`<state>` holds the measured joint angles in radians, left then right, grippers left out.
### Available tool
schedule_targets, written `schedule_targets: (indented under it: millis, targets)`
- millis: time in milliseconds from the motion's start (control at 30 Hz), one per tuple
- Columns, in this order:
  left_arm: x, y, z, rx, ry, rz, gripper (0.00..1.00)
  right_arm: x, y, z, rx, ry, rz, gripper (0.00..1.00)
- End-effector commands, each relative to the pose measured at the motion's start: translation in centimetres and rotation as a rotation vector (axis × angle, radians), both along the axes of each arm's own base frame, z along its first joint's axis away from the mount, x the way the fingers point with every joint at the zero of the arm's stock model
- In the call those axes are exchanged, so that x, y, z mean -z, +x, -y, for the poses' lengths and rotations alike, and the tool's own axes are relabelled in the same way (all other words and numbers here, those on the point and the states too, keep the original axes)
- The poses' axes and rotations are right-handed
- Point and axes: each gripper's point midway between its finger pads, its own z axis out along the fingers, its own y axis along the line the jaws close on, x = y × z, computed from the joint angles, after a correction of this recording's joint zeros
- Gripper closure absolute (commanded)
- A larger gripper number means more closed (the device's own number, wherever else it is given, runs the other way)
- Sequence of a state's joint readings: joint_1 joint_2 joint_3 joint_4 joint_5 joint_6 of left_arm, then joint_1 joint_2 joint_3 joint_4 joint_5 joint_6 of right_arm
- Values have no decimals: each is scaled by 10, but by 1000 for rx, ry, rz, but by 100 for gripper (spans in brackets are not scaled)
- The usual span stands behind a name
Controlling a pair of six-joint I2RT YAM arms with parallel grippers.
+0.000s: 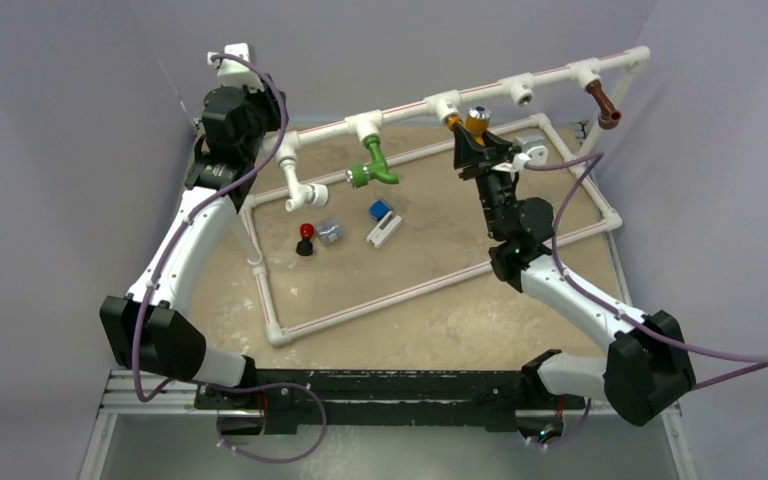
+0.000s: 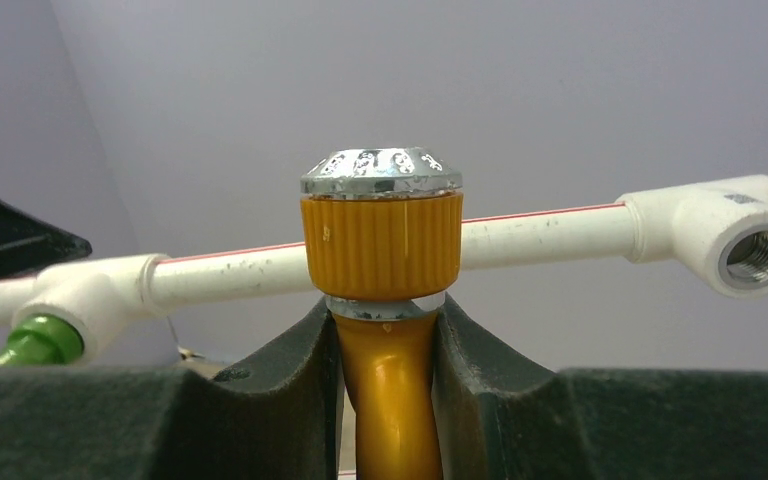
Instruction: Install the water faucets
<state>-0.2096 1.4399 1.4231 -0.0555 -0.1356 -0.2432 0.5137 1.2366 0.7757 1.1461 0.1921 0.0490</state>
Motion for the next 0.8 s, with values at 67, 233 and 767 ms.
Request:
schedule_targets:
  millis: [67,233,767]
  targets:
    - [130,-16,6,43,79,-389,64,-5,10,-1,-51,202,-136,100]
    - [130,-16,6,45,78,-389,64,6,8,-2,-64,196,-162,100]
    - [132,-15,7,49,75,-396,64,38,-3,-11,-31,70,-116,100]
